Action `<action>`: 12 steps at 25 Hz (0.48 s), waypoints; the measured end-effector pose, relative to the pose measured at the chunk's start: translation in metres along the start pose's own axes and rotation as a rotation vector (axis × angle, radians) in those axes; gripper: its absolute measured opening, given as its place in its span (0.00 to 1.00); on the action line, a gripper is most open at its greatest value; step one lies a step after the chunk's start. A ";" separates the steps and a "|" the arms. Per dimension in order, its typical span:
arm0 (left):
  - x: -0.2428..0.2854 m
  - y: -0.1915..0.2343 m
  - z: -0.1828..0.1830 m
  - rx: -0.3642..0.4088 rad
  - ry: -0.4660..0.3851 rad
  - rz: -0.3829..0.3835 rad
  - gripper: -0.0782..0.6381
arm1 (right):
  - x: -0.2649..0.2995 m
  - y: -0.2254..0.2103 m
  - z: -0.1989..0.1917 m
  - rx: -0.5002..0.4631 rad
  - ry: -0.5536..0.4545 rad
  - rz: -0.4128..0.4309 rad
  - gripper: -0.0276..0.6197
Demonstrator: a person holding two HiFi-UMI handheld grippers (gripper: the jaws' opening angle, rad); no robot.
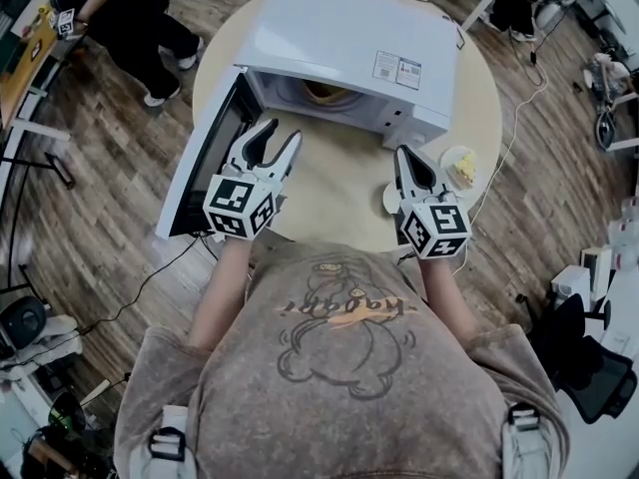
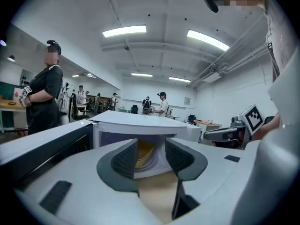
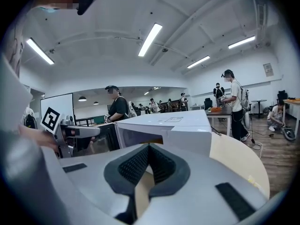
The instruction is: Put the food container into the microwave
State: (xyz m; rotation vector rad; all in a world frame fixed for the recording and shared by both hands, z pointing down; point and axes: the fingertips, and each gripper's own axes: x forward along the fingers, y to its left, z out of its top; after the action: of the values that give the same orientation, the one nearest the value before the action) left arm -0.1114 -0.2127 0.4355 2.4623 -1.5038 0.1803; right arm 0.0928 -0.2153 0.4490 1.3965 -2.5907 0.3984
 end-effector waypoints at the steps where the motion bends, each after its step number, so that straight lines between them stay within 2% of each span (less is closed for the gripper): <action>1: -0.001 0.002 -0.002 0.007 -0.001 0.004 0.38 | -0.001 -0.001 0.001 -0.004 -0.007 -0.004 0.04; 6: -0.006 0.007 -0.008 0.003 -0.008 0.017 0.32 | -0.007 -0.004 0.002 -0.040 -0.035 -0.019 0.03; 12: -0.013 0.005 0.013 0.001 -0.033 -0.002 0.29 | -0.023 -0.019 0.018 -0.045 -0.018 -0.059 0.03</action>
State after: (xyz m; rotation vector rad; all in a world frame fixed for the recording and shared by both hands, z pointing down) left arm -0.1220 -0.2070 0.4201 2.4786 -1.5149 0.1408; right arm 0.1206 -0.2127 0.4280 1.4647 -2.5489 0.3188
